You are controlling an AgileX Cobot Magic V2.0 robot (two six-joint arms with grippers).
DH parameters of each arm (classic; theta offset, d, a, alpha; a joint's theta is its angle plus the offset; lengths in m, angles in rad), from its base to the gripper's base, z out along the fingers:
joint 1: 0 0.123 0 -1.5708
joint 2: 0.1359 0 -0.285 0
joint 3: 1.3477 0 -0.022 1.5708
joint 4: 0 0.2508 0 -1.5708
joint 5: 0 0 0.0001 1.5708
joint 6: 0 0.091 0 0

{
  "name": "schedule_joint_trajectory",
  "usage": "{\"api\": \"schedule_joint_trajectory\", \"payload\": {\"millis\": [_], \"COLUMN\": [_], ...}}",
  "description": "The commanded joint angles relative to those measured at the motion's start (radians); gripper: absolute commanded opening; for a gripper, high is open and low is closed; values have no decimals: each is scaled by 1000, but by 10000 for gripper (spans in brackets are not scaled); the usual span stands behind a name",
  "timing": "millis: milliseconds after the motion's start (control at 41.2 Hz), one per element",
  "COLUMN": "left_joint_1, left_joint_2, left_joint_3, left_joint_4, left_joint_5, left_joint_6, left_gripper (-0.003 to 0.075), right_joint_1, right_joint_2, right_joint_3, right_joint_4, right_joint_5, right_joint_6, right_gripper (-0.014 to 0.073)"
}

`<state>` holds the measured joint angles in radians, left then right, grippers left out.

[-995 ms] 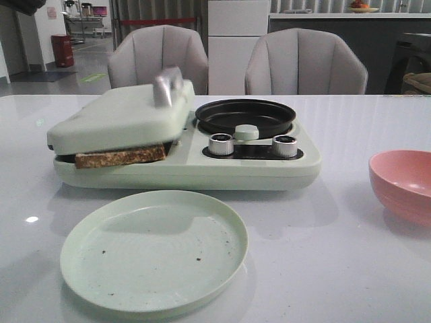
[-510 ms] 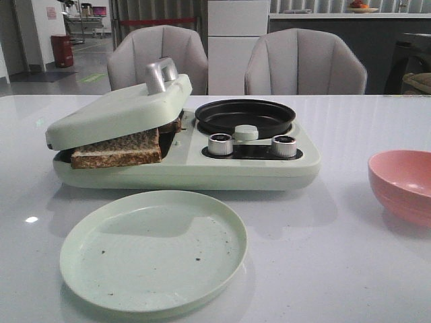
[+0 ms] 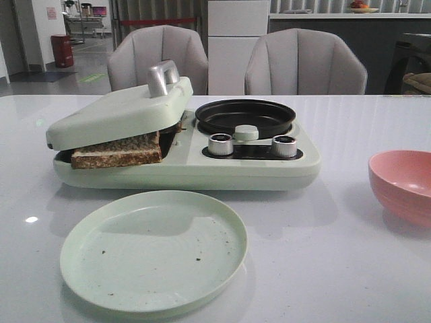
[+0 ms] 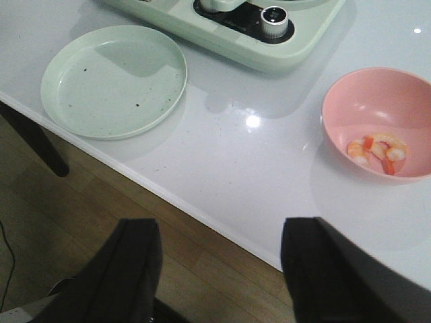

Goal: Make breakfast with bread and shrimp
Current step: 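Withdraw the left gripper from the closed lid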

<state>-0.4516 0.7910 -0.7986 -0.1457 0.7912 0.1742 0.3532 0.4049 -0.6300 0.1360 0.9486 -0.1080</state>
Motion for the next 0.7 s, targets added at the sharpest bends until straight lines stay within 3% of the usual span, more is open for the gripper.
{"api": "schedule_joint_trajectory", "payload": {"millis": [0,412,679], "left_joint_1": [-7,-7,-131], "left_joint_2": [-60,-85,-85], "left_joint_3": [-13,-11,-11], "left_joint_4": [9,71,70], "left_joint_5": [-67,-65,-70], "left_joint_6": [-31,-31,-31], "left_gripper": [101,101,101], "right_joint_1": [0,-1,-20], "right_joint_2": [6,24,270], "right_joint_3": [-23,-23,-39], "right_joint_4": [-4,-4,-310], "right_joint_5": [-73,-128,-83], "right_joint_6": [-7,-3,292], "right_gripper": [493,493,493]}}
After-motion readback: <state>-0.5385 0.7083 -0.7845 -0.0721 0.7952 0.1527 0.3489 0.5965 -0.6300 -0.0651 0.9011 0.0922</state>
